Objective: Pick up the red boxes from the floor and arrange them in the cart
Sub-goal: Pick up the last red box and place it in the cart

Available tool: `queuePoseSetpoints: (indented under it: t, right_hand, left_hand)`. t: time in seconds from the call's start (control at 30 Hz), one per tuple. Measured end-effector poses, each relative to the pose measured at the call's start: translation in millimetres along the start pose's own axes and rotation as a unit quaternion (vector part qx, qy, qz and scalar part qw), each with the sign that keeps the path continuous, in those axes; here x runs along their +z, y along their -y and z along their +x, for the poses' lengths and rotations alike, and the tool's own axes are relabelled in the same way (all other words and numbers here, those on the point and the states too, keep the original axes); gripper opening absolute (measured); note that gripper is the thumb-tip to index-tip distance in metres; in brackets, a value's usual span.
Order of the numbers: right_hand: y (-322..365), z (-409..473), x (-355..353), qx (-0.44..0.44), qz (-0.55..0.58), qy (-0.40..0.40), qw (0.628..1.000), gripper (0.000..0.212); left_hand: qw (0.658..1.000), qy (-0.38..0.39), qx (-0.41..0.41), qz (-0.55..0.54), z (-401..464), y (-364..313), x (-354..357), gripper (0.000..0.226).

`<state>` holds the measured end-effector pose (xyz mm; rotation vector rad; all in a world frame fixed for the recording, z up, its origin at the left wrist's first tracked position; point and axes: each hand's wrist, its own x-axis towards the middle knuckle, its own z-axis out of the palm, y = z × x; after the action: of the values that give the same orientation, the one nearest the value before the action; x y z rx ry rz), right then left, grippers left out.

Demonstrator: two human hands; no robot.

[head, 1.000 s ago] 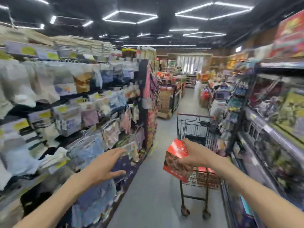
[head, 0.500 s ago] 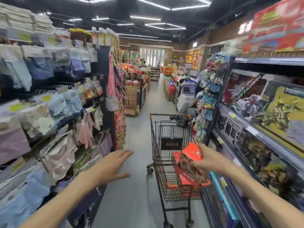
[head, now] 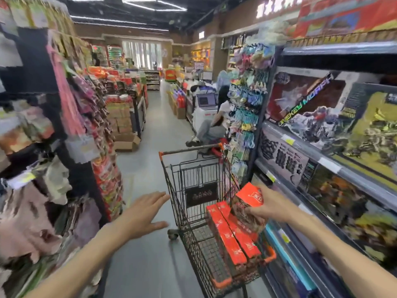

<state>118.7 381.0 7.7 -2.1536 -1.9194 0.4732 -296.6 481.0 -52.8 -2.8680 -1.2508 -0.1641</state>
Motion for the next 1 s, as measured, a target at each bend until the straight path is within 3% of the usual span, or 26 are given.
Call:
queuePoseSetpoints:
  t: [0.4, 0.47, 0.6, 0.77, 1.0]
  right_hand:
    - [0.9, 204.8, 4.7, 0.070, 0.020, 0.007, 0.997, 0.063]
    - [-3.3, 227.2, 10.8, 0.088, 0.018, -0.010, 0.996, 0.070]
    - [-17.0, 263.8, 32.5, 0.125, -0.005, -0.049, 0.991, 0.110]
    - [2.9, 277.9, 52.5, 0.223, -0.016, -0.086, 0.971, 0.098]
    - [41.7, 264.7, 75.0, 0.404, 0.006, -0.081, 0.911, 0.092]
  left_hand:
    - [0.996, 0.005, 0.094, -0.005, 227.5, 118.7, 13.1, 0.084]
    - [0.992, 0.014, 0.120, -0.017, 262.7, 133.4, 18.5, 0.083]
    - [0.983, 0.021, 0.178, -0.026, 331.8, 158.1, 36.9, 0.080]
    - [0.953, 0.057, 0.295, -0.034, 418.2, 189.5, 57.9, 0.081]
    - [0.896, 0.079, 0.432, -0.062, 500.1, 193.0, 80.5, 0.087]
